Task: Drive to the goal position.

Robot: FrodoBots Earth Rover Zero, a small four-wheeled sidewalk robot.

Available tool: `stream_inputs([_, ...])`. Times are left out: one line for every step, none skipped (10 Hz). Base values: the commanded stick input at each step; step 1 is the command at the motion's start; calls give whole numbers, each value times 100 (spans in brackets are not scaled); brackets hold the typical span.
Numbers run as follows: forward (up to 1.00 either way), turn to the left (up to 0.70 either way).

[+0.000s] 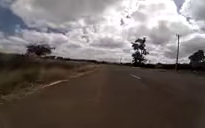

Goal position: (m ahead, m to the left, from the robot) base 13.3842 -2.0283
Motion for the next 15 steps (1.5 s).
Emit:
stream_inputs([85,-1])
stream_inputs([85,-6])
stream_inputs([85,-12])
stream_inputs([85,-17])
stream_inputs([85,-22])
stream_inputs([85,-28])
stream_inputs([85,-33])
stream_inputs([85,-3])
stream_inputs([85,-1])
stream_inputs([85,0])
stream_inputs([85,0])
stream_inputs([85,0])
stream_inputs([85,0])
stream_inputs([85,0])
stream_inputs([85,1])
